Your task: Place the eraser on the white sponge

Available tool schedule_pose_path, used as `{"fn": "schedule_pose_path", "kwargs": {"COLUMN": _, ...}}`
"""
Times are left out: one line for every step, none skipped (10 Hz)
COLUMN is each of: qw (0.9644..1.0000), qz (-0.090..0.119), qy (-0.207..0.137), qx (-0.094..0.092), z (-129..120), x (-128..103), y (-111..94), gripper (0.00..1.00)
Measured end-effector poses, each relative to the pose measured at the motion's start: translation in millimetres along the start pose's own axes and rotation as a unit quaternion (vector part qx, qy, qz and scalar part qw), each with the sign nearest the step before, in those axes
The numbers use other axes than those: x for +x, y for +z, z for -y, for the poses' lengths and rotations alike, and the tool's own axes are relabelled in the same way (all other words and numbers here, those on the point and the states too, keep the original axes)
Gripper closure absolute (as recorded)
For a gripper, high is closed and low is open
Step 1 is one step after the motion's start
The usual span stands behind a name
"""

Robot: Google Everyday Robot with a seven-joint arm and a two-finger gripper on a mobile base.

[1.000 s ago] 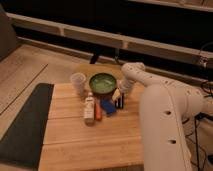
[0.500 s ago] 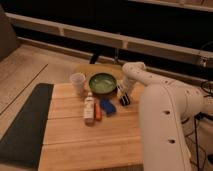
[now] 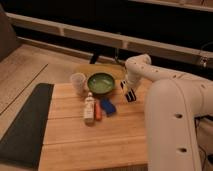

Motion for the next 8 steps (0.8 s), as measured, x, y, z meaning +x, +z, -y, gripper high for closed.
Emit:
{"fn": "schedule_pose_path", "kwargs": {"qw": 0.9999, "qz": 0.003, "qy": 0.006, "qx": 0.015, "z": 3.1, "x": 8.9, "y": -23.1, "gripper": 1.0}}
{"fn": "schedule_pose_path", "kwargs": {"qw": 0.9997, "qz": 0.01, "qy": 0.003, "qx": 0.02, "z": -5.3, "x": 13.4, "y": -40.4, "gripper": 1.0}}
{"fn": "schedule_pose_path", "kwargs": {"qw": 0.9997, "qz": 0.018, "qy": -0.005, "qx": 0.018, "z": -21.8, "x": 15.8, "y": -54.0, "gripper": 1.0}}
{"fn": "schedule_pose_path", "kwargs": {"qw": 0.9994, "qz": 0.028, "qy": -0.019, "qx": 0.008, "z": -43.9, "x": 17.3, "y": -62.7, "gripper": 1.0}}
{"fn": "schedule_pose_path", "kwargs": {"qw": 0.9986, "qz": 0.042, "qy": -0.032, "qx": -0.005, "z": -64.4, "x": 15.8, "y": -66.1, "gripper": 1.0}}
{"fn": "schedule_pose_path", "kwargs": {"qw": 0.9973, "qz": 0.053, "qy": -0.044, "qx": -0.023, "z": -87.2, "x": 13.6, "y": -63.0, "gripper": 1.0}}
{"fn": "schedule_pose_path", "kwargs": {"qw": 0.996, "qz": 0.058, "qy": -0.055, "qx": -0.041, "z": -106.7, "x": 13.5, "y": -58.0, "gripper": 1.0}}
{"fn": "schedule_pose_path", "kwargs": {"qw": 0.9927, "qz": 0.055, "qy": -0.08, "qx": -0.071, "z": -140.2, "x": 18.1, "y": -48.0, "gripper": 1.0}}
